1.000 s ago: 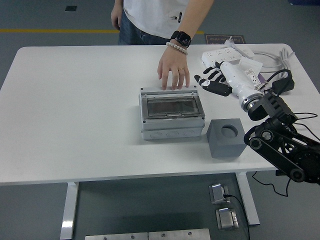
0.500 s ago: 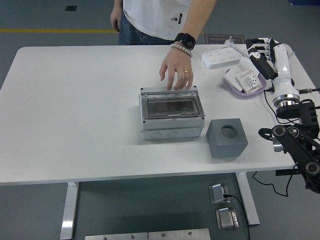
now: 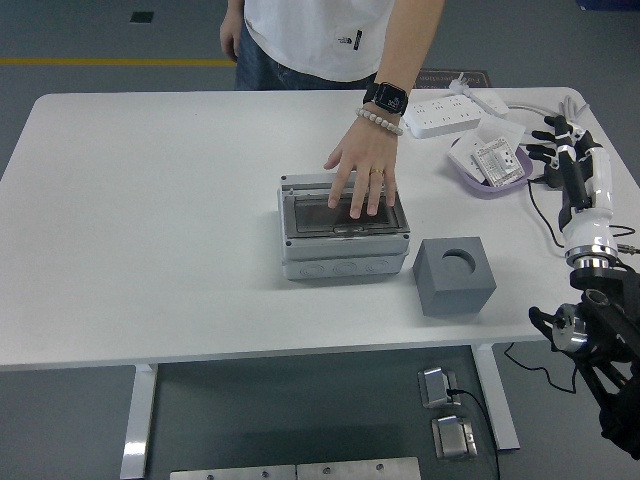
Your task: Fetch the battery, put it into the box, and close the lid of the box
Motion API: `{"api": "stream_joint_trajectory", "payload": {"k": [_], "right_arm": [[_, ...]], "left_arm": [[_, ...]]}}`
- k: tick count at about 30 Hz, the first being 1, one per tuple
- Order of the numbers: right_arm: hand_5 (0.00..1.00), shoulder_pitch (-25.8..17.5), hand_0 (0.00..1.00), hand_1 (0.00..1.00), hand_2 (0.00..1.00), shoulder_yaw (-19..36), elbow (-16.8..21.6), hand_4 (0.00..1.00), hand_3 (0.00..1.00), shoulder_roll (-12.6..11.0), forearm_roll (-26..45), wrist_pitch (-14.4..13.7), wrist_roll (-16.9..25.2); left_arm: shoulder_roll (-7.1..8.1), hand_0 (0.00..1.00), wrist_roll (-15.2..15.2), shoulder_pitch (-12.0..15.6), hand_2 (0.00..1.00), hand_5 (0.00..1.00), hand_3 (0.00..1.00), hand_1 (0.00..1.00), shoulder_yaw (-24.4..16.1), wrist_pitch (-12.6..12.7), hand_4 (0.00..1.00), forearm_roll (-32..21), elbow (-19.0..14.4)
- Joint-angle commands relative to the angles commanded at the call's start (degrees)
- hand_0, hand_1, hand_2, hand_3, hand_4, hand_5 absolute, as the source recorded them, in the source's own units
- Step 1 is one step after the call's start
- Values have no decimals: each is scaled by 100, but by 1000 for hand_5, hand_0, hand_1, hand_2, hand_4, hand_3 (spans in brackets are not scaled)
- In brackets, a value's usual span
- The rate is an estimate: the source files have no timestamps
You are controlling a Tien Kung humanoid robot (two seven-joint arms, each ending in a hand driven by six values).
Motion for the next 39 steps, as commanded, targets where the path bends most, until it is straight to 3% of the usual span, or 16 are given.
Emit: {"api": "stream_joint_trajectory", "payload": {"k": [2,3,8,9,10,32,39], "right_arm": [[752,-36,607,557,601,19,-16,788,660,29,271,67,57],[810,-51,635,567,608,24,-22,826,677,41,399,100,72],[810,-115,635,567,608,10,-36,826,677,67,846,224,120],[870,-128,642,567,609,8,-33,856,680,66,885,238,122],[870,-136,642,567,609,7,-29,856,680,64,907,246,122],[835,-201,653,577,611,149,170,845,679,49,750,300,-23],[882,-168,667,581,620,197,202,866,680,62,702,310,-51]], "left_arm": [[13,386,-2,-7,531,2,503,599,3,-2,2,9,0],[21,386,-4,-11,531,2,503,600,5,-3,2,12,0],[51,386,-10,-22,531,2,503,600,7,-5,2,28,0],[56,386,-11,-21,531,2,502,599,9,-5,2,30,0],[59,386,-11,-21,531,2,502,599,12,-5,2,29,0],[48,386,-32,156,531,2,501,599,13,86,2,-149,0],[31,386,-27,150,529,2,499,598,-8,96,2,-168,0]]}}
